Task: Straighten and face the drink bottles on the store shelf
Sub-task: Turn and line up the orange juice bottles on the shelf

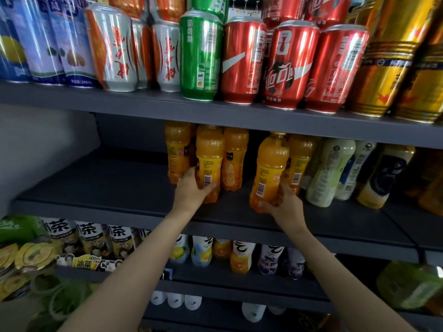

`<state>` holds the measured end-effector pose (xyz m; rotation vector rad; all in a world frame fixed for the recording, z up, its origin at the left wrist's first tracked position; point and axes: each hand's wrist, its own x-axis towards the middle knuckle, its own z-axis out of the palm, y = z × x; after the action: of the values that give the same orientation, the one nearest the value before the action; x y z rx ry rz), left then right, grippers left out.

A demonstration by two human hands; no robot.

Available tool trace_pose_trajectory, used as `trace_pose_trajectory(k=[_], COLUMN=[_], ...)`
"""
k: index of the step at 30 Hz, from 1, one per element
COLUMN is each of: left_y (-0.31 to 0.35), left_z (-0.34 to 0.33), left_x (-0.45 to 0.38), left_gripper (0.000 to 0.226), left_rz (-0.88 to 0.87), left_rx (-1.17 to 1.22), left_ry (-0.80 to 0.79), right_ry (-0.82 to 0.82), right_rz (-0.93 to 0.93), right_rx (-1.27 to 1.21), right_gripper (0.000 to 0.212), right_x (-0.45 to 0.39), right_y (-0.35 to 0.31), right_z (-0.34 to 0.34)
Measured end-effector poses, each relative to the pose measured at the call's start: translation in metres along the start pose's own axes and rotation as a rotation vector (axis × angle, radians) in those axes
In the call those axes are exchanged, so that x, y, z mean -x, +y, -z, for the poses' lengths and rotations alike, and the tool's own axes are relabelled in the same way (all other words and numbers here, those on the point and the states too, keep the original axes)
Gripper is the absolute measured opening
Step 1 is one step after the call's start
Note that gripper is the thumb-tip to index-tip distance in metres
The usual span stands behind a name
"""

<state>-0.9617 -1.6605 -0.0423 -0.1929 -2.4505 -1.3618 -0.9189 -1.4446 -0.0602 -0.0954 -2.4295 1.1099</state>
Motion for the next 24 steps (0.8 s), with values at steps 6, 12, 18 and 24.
trace_pose_trajectory(k=[6, 12, 18, 24], left_y=[-0.003, -0.007, -0.011, -0.013], left_z=[0.003, 0.001, -0.003, -0.003], left_x=[0.0, -0.001, -0.001, 0.0], left_gripper=[0.052, 0.054, 0.06, 0.063], left_rz=[-0.028, -0.024, -0.017, -0.011], left_rx=[-0.041, -0.044, -0.035, -0.022], left_ry=[0.031, 0.058, 0.075, 0.021], right_ry=[0.051, 0.088, 0.042, 0.083], right_rz=[-0.07, -0.226, -0.293, -0.224], right_rx=[0.047, 0.001, -0.032, -0.052], right_gripper=[0.05, 0.051, 0.054, 0.056], right_x=[-0.037, -0.084, -0.11, -0.092], right_y=[-0.011, -0.015, -0.014, -0.012], right_z=[-0.027, -0.054, -0.062, -0.054])
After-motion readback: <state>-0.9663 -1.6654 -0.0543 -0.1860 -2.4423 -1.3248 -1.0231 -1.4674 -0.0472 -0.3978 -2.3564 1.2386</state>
